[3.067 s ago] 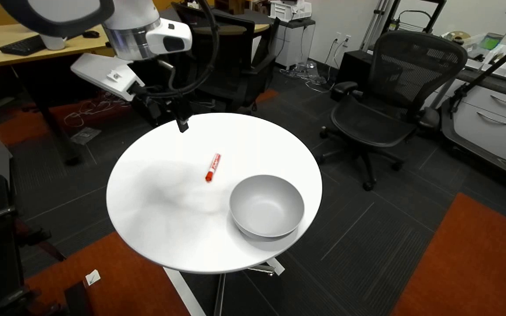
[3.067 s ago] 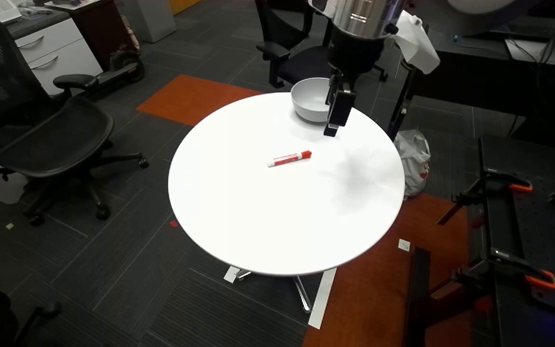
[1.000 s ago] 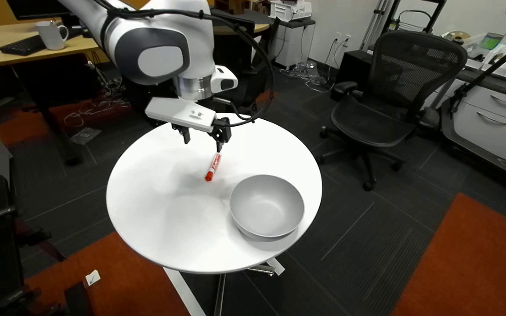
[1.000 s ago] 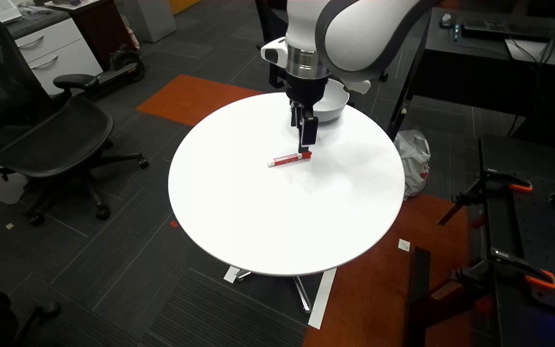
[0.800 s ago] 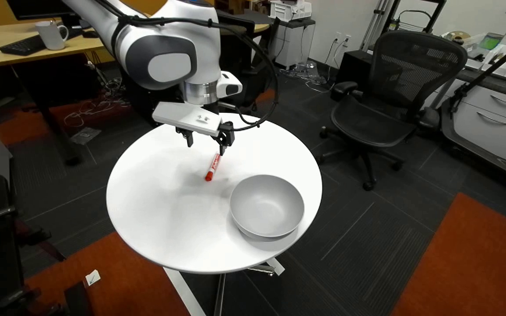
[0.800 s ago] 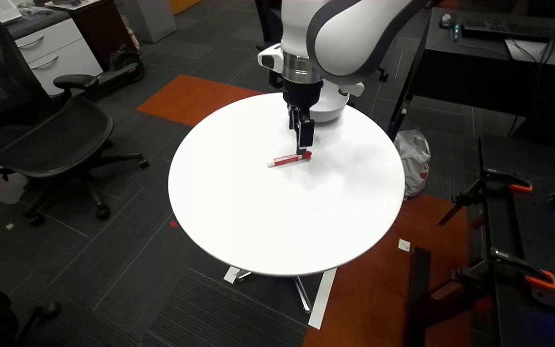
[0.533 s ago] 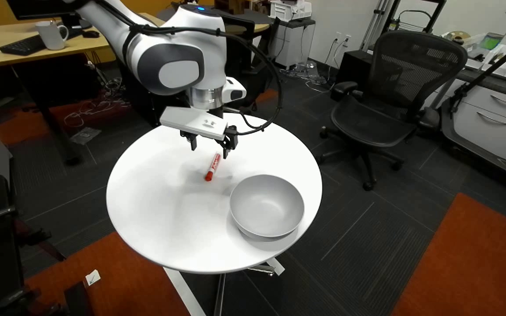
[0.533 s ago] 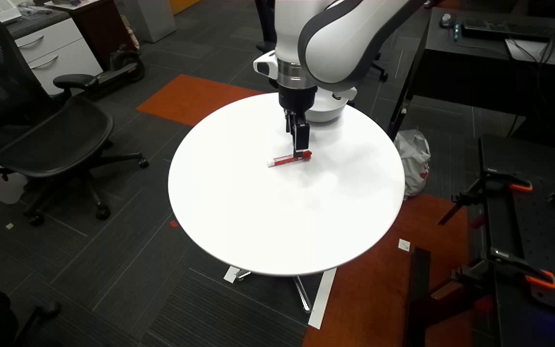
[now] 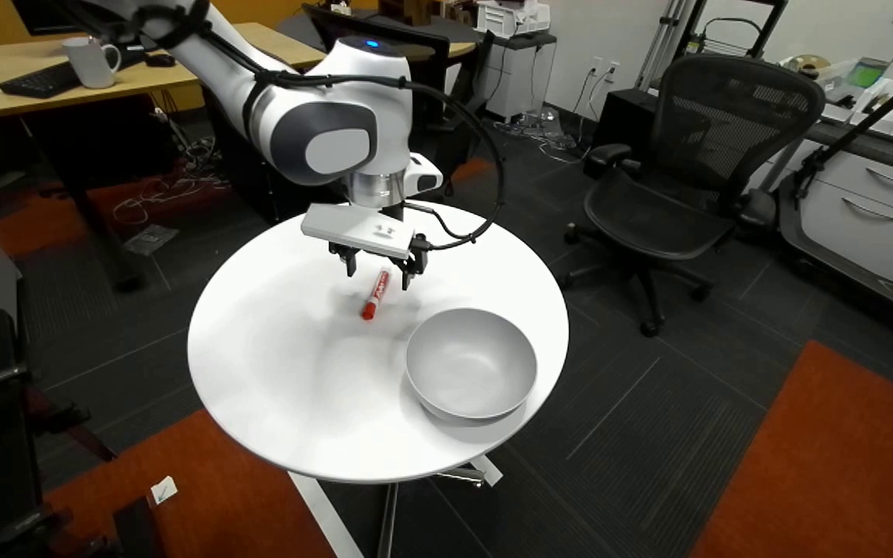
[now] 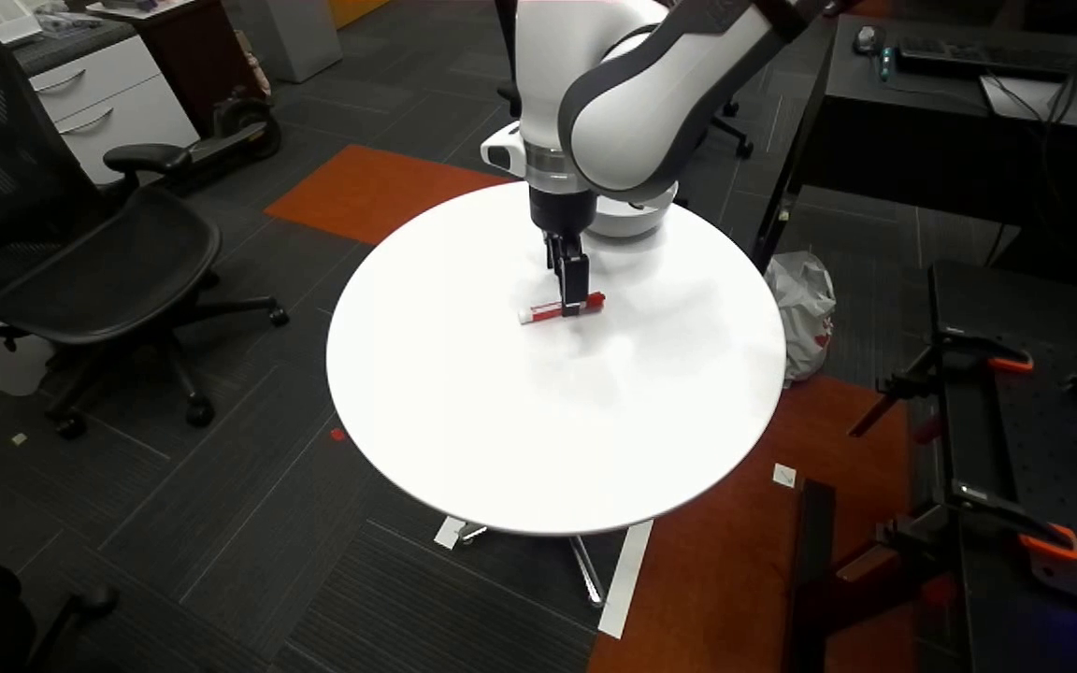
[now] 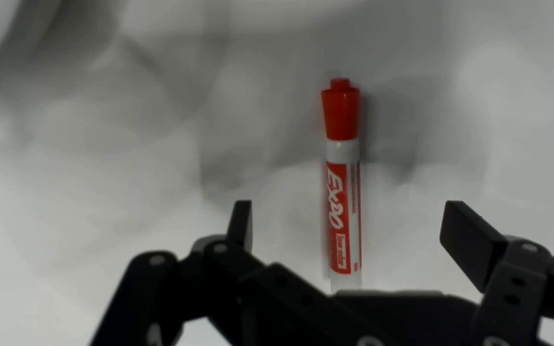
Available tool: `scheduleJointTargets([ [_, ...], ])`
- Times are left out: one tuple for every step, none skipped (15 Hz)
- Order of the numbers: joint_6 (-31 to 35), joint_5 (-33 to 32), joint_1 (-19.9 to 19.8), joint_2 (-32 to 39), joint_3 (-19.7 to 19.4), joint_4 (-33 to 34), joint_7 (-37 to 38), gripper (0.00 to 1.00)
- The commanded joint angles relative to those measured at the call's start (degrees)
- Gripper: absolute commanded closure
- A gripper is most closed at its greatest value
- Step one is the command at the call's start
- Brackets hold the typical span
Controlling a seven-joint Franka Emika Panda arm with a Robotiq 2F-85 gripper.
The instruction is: Put the marker in the bowl
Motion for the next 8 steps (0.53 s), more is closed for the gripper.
scheduleJointTargets([
  [-3.37,-1.30,-0.86,2.20,0.86,3.90,-0.44,0.00],
  [-3.80,-1.27,-0.88,2.66,0.91,4.48,-0.49,0.00],
  [-4.19,-1.26,-0.94,3.03,0.93,4.95,-0.60,0.00],
  [-4.63,-1.24,-0.95,3.40,0.93,5.42,-0.61,0.00],
  [-5.01,-1.23,-0.97,3.72,0.94,5.84,-0.66,0.00],
  [-5.34,-1.18,-0.98,4.06,0.96,6.27,-0.64,0.00],
  [-5.65,-1.17,-0.98,4.34,0.96,6.59,-0.65,0.00],
  [-6.00,-1.17,-0.95,4.65,0.95,6.94,-0.63,0.00],
])
